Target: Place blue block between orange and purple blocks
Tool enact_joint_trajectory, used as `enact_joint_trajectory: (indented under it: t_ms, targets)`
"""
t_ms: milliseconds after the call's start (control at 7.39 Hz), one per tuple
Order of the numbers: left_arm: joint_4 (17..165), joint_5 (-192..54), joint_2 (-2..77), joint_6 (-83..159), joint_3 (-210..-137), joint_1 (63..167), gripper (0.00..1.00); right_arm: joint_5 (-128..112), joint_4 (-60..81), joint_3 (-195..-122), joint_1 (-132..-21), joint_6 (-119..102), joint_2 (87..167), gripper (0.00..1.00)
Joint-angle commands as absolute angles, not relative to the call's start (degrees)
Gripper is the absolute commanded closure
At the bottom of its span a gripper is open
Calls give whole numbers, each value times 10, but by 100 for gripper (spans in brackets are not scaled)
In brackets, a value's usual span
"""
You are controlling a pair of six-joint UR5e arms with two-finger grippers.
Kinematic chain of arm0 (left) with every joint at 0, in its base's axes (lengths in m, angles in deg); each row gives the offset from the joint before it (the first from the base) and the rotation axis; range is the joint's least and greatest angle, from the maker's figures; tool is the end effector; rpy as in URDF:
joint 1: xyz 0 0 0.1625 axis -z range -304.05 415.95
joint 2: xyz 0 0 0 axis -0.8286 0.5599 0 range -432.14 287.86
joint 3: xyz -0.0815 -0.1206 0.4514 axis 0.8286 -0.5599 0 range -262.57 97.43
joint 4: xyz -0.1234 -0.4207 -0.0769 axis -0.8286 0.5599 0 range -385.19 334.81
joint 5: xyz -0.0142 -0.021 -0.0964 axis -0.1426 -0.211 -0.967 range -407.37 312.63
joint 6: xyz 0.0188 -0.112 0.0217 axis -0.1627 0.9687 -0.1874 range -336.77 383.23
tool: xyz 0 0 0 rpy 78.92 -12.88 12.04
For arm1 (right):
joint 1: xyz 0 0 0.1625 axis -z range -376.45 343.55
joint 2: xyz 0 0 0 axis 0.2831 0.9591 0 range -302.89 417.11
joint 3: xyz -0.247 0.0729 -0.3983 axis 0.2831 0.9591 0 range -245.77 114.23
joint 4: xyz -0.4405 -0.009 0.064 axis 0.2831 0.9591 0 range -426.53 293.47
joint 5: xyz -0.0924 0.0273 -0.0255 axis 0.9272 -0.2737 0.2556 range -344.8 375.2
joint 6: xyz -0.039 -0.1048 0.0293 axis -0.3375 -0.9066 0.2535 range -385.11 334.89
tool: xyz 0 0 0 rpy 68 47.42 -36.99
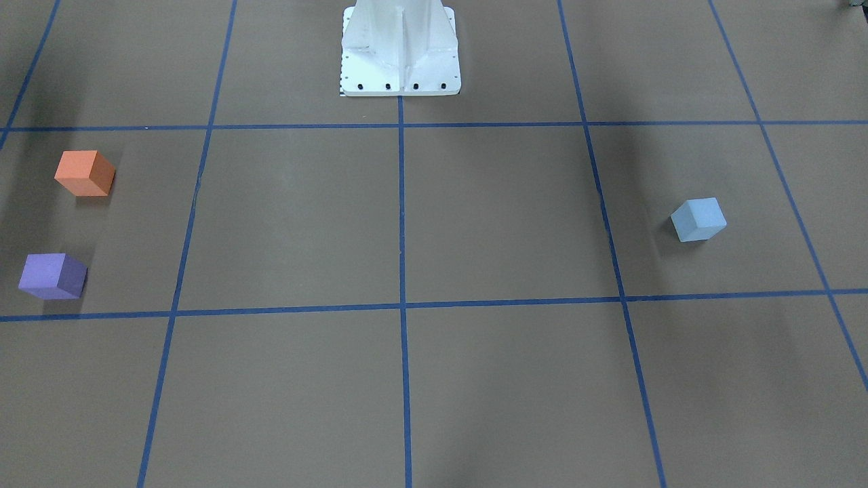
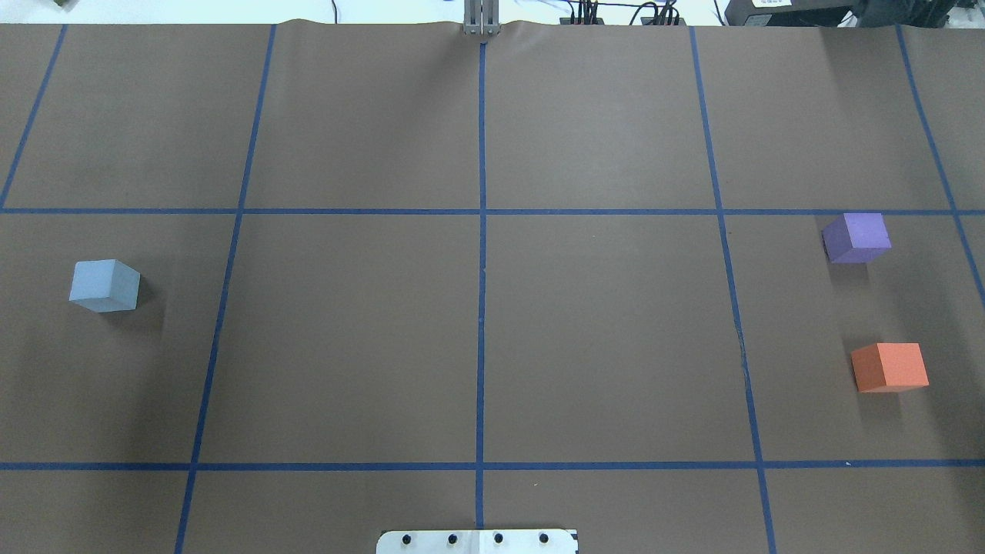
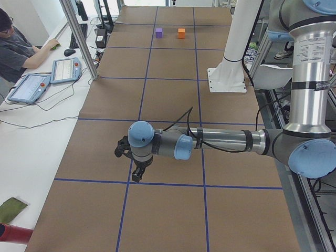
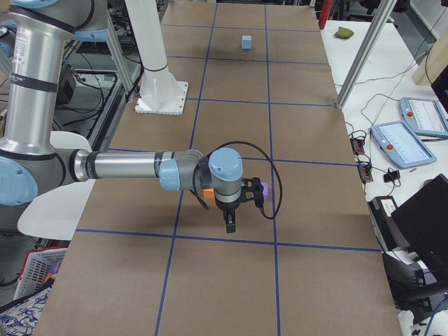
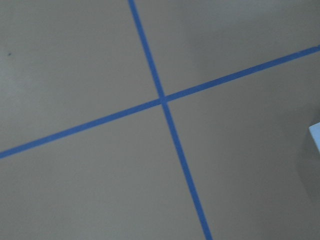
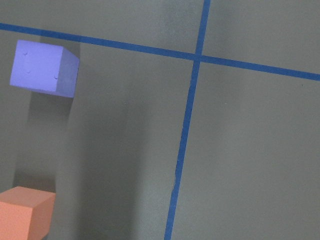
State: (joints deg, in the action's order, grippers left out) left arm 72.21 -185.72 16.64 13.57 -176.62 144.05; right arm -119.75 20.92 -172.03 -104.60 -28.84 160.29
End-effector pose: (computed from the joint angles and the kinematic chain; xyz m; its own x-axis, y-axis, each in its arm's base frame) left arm -0.0294 -0.5270 0.6737 0.6450 0.3175 -0.6951 -0.1429 0.9437 0.2984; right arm 0.0380 -0.4247 0.6732 0.7015 -0.1566 0.6952 0.0778 0.9866 0.1437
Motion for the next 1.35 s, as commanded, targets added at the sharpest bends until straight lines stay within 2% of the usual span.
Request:
enact_joint_trajectory:
  t_ms: [0, 541, 947, 1218]
  targets:
    - [727, -1886, 184, 200, -1766, 1428, 0, -1197, 209, -1720, -1045, -289, 1603, 0]
    - [759, -1912, 187, 277, -1771, 1333, 0, -1198, 209, -1721, -1045, -288, 1603, 0]
    - [932, -1887, 181, 600, -1768, 1233, 0, -1198, 209, -1720, -1045, -289, 1603, 0]
    - [952, -1792, 181, 691, -1771, 1160, 0, -1198, 209, -1720, -1045, -289, 1603, 0]
